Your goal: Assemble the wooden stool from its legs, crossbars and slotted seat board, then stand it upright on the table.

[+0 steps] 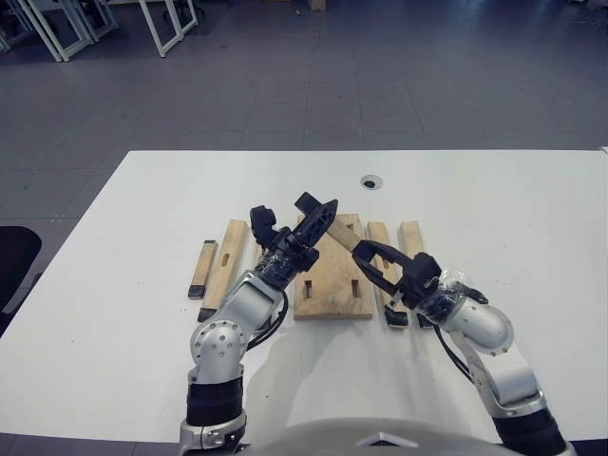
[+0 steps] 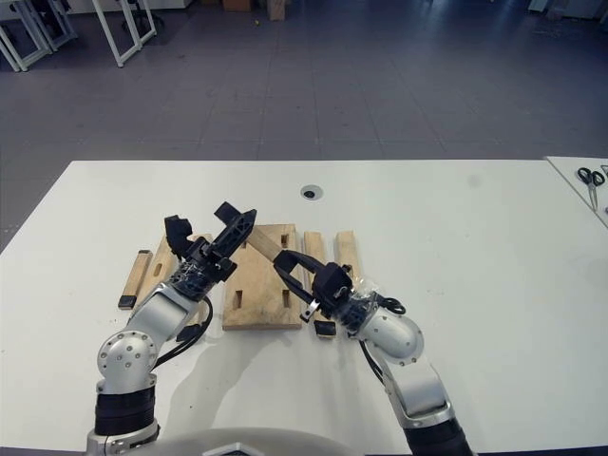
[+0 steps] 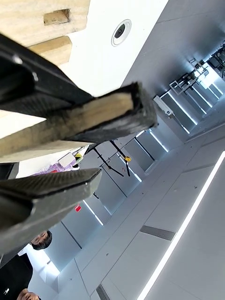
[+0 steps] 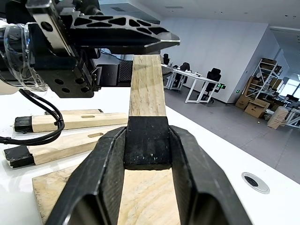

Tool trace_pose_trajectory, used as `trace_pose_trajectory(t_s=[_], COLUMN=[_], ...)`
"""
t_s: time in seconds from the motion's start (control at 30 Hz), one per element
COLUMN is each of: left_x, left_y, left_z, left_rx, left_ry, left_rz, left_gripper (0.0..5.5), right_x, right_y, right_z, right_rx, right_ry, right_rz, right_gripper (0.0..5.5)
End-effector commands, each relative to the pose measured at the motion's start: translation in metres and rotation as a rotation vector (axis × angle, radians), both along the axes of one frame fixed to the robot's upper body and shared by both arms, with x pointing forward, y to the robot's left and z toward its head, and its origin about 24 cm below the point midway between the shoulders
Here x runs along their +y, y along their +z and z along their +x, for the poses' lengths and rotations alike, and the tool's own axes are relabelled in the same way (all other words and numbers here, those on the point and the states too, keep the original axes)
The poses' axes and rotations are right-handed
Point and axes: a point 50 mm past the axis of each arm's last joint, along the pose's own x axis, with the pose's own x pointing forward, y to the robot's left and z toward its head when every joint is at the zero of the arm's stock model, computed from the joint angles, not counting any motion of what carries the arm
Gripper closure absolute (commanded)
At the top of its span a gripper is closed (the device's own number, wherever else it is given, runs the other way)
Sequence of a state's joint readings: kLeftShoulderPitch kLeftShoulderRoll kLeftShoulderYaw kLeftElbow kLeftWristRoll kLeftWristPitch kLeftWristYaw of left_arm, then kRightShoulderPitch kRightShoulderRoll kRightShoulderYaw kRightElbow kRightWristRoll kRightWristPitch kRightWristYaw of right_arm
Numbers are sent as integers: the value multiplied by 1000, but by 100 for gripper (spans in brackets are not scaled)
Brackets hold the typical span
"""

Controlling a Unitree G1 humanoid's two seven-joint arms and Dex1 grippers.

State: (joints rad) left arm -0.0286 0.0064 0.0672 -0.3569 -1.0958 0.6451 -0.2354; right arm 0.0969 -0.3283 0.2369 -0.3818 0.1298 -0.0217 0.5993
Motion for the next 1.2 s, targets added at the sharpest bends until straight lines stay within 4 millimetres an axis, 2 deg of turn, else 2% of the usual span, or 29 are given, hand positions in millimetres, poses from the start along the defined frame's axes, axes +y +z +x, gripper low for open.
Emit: trace_pose_trajectory(t_s=[0.03,0.17,0.4,0.47,0.67,0.7,0.8,0.87,0.93,1.07,1.2], left_x=[-1,4,10,13,24,36,80,94,101,114,131], left_y=[-4,-2,-7,-8,-6,-6,1,5,6,-5,-11], left_z=[-1,2,8,11,15,17,15,9,1,-12,-12], left_rx=[69,109,171,176,136,101,-78,-171,-222,-211,-192], left_ry=[-35,-15,33,55,147,231,566,691,747,771,778], left_rz=[-11,-60,-51,-40,-16,35,345,512,604,693,750], left_gripper=[450,502,506,507,507,507,507,507,508,508,508], right_x=[-3,-5,-4,-4,-9,-14,-29,-32,-33,-34,-33], right_y=[-2,-2,-6,-7,-16,-21,-29,-30,-32,-36,-38], right_z=[-1,0,-3,-2,-2,0,6,8,7,4,2], right_rx=[-6,-34,-104,-109,-59,-41,4,21,39,62,71], right_ry=[-3,-9,21,26,3,-36,-136,-169,-182,-198,-198], right_rz=[-33,-60,-140,-166,-222,-264,-325,-337,-347,-362,-372], right_gripper=[423,423,423,363,262,249,249,249,249,249,249])
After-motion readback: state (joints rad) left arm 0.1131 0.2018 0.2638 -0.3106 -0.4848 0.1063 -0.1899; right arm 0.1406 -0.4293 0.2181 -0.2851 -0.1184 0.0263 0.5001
